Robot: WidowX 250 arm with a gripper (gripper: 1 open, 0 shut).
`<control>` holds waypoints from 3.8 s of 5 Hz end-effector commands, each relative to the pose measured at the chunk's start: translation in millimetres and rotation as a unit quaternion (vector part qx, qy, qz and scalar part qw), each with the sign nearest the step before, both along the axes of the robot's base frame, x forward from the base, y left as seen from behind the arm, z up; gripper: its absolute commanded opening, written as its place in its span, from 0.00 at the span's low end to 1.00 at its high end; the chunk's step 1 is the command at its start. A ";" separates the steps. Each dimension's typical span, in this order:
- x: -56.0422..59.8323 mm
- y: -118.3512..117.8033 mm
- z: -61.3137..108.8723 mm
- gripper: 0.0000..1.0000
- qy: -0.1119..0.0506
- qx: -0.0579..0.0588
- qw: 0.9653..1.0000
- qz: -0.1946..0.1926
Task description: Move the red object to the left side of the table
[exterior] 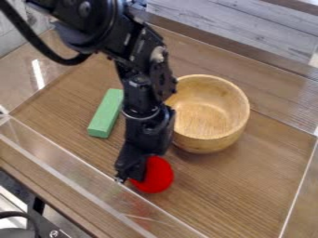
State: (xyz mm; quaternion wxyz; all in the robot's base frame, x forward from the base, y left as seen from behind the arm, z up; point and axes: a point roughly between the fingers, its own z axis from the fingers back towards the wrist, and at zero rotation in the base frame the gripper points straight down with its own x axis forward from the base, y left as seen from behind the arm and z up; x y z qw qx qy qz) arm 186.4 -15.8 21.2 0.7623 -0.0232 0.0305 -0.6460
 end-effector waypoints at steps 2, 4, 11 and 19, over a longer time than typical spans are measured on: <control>-6.7 -14.4 2.2 0.00 0.006 0.003 1.000 0.000; -3.2 -24.5 51.0 0.00 -0.023 0.013 1.000 0.013; 2.7 77.9 122.2 0.00 -0.105 0.036 0.952 0.284; 65.5 193.0 50.3 0.00 -0.091 -0.088 0.939 0.321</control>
